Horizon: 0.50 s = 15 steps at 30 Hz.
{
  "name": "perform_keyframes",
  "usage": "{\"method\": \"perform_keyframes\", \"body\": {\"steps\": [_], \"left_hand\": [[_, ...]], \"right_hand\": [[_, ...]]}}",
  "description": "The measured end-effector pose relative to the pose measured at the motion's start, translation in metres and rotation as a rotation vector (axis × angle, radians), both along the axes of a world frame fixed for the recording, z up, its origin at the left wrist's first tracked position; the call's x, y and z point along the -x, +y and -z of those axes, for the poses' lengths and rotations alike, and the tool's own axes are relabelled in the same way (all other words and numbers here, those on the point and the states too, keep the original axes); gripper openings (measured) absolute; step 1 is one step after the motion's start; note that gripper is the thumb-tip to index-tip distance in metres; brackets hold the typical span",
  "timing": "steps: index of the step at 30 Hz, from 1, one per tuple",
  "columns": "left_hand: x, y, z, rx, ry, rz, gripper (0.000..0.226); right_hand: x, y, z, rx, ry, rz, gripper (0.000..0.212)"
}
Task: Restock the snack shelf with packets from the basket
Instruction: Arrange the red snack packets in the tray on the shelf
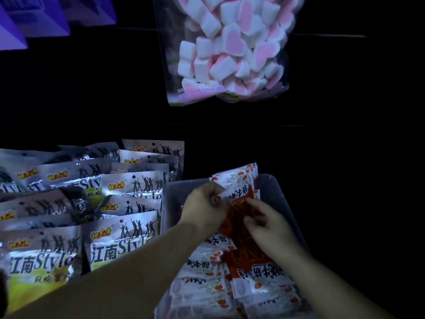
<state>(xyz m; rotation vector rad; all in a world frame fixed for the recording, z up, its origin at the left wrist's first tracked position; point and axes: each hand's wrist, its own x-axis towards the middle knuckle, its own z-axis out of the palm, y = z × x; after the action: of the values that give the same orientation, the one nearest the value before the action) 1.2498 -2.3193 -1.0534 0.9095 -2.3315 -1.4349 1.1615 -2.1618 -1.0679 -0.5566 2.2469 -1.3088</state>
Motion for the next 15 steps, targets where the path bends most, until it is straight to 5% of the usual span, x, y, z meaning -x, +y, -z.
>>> {"method": "perform_keyframes", "body": {"steps": [6,15], "left_hand": [[0.003,-0.002,0.008,-0.105,0.073,-0.080,0.016],[-0.017,-0.001,-0.023,-0.362,0.264,-0.300,0.006]], "right_hand": [[0.002,-0.011,-0.001,0.051,0.066,0.111,0.062],[0.001,-0.012,-0.002,-0.012,-0.081,0.085,0.062]]}}
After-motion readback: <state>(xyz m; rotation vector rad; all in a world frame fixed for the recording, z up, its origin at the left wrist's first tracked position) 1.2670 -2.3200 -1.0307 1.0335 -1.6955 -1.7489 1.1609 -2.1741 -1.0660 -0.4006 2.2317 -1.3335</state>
